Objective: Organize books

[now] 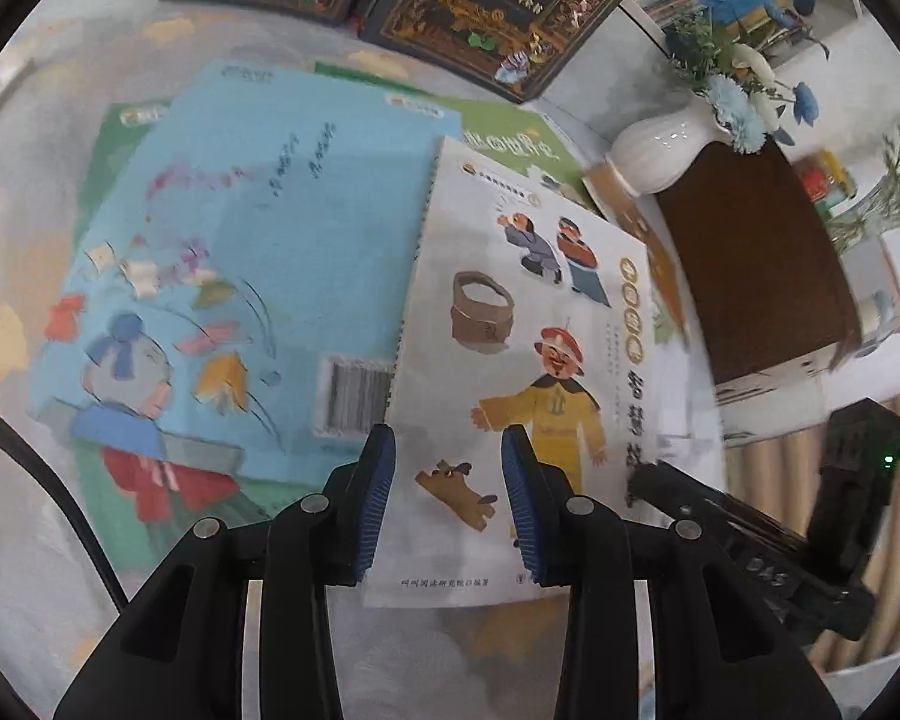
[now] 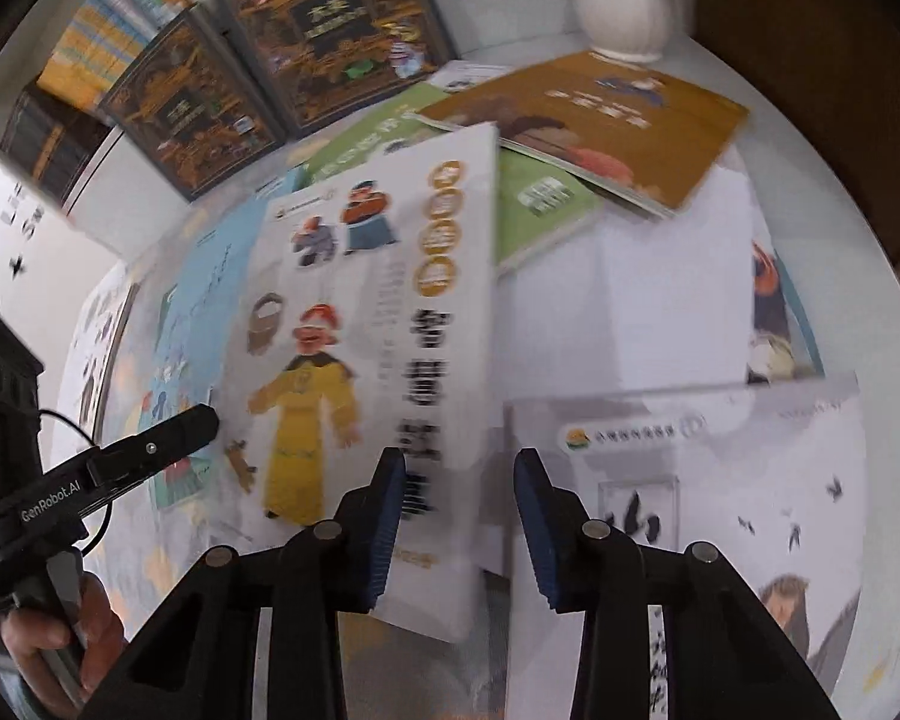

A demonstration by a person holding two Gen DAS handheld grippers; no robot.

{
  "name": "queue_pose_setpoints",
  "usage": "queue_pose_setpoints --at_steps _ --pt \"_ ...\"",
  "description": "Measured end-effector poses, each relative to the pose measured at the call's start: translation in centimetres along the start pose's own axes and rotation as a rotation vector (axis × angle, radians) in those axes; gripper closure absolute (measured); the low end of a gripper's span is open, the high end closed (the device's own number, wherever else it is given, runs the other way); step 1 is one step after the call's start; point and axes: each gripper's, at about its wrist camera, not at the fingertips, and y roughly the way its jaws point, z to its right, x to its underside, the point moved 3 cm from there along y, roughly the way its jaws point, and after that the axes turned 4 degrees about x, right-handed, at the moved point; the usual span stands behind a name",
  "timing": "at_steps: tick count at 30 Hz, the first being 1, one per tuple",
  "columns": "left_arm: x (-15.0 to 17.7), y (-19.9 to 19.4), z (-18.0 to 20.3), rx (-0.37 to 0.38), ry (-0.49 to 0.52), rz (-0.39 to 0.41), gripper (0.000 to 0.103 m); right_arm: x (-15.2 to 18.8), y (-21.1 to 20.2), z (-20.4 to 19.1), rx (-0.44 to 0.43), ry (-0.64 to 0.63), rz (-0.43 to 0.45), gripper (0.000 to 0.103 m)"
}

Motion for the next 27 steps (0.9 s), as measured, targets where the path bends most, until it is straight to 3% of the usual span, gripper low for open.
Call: queue_pose_setpoints --at_steps 4,6,10,13,15,17,18,22,24,25,27 --pt "1.5 0.4 0.6 0.120 -0.034 -0.044 0.070 0.3 0.4 -1.0 -0.032 -0.057 -0.032 0.065" --pt "2.6 0.5 1.3 0.143 -0.029 -0.048 0.070 1.0 0.5 -2.0 -0.065 -0.077 -0.058 0.065" --pt "4.3 -2.1 1.4 0.080 -0.007 0.052 0.070 2.4 -0.3 -3.8 -0.041 -0.144 -0.031 0.065" --pt "3.1 -4.7 -0.5 0.048 -0.069 0.148 0.070 2.2 0.1 -2.7 -0.063 -0.068 -0.067 0.065" --pt "1.7 -5.3 -1.5 0.042 -0.097 0.168 0.061 1.8 0.4 -1.9 -0.090 -0.026 -0.089 0.065" --pt "0.0 -4.9 -2.3 0.028 -0.111 0.162 0.040 1.6 0.5 -1.5 -0.085 0.001 -0.096 0.064" --pt "-0.6 -4.3 -2.3 0.024 -0.107 0.159 0.038 1.4 0.6 -1.4 -0.083 0.002 -0.098 0.061" --pt "-0.9 -0.9 -2.1 0.009 -0.080 0.048 0.041 1.0 1.3 -2.0 -0.051 -0.026 -0.091 0.059" --pt "-0.6 -0.6 -1.5 0.001 -0.029 0.062 0.044 0.8 1.5 -2.7 -0.039 -0.058 -0.076 0.058" --pt "-0.4 -0.4 -1.2 -0.004 -0.014 0.055 0.052 0.7 1.6 -3.2 -0.042 -0.075 -0.078 0.057" --pt "0.1 -0.5 -1.1 0.022 -0.015 0.043 0.056 0.7 1.6 -3.3 0.009 -0.095 -0.064 0.055"
